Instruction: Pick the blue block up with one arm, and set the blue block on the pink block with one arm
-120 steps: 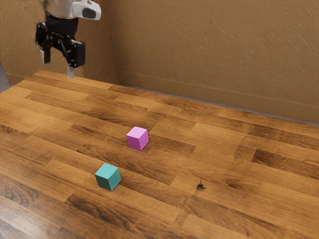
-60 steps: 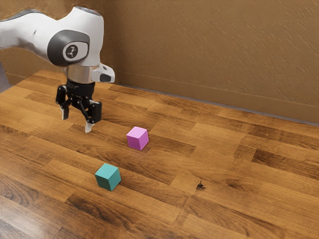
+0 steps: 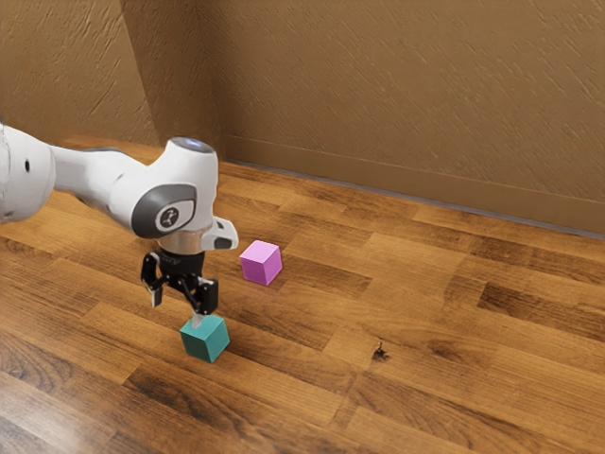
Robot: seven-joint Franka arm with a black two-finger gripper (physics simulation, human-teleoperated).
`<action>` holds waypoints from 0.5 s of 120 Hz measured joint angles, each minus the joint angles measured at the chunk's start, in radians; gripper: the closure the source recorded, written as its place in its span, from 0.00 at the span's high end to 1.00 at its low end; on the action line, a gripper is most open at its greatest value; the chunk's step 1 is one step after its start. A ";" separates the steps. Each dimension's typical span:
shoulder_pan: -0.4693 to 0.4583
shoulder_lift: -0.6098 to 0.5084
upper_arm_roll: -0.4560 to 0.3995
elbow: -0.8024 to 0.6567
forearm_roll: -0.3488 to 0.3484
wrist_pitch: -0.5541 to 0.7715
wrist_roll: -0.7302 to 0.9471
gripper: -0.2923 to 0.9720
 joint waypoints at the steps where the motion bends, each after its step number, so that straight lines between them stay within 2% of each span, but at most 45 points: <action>1: 0.001 0.006 0.001 0.000 0.000 0.006 0.000 0.77; 12: 0.003 0.060 0.004 0.009 -0.003 0.059 0.003 0.77; 30: -0.048 0.126 0.005 0.052 -0.020 0.115 0.004 0.77; 60: -0.044 0.205 0.025 0.060 -0.060 0.168 0.007 0.77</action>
